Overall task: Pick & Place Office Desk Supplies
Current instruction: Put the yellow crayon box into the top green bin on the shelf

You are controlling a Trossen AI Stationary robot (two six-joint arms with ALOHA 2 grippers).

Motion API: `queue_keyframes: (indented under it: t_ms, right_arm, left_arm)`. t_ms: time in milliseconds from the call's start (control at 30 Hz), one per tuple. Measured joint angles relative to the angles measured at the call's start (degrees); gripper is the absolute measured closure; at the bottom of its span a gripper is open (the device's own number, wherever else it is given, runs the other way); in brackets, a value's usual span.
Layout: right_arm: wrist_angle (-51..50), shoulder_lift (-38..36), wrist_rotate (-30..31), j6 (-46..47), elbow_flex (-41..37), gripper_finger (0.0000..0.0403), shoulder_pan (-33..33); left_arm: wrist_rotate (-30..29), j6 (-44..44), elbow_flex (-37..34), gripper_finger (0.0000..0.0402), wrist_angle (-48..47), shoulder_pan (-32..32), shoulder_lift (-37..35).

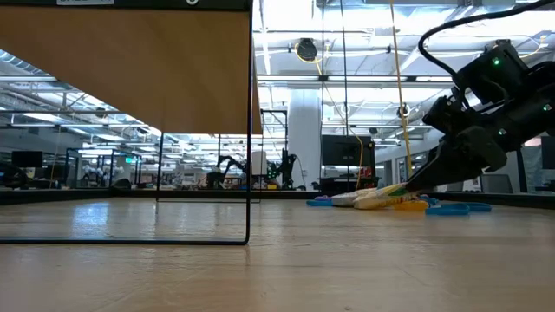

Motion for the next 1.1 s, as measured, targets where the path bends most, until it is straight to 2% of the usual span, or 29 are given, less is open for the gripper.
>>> queue_keyframes:
  t_ms: [467, 967, 1100]
  right_arm:
    - [0.7, 0.0, 0.0, -1.5, 0.1, 0.028, 0.0]
    - [32.5, -0.5, 0.0, -16.0, 0.5, 0.0288, 0.0]
    - [33.7, -0.5, 0.0, -19.5, 2.0, 0.0287, 0.0]
  left_arm:
    - [0.0, -0.2, 0.0, 0.016, 0.0, 0.0, 0.0]
    - [0.4, -5.7, 0.0, 0.016, 1.9, 0.0, 0.9]
    - [6.9, -8.1, 0.0, 0.016, 11.0, 0.0, 4.4]
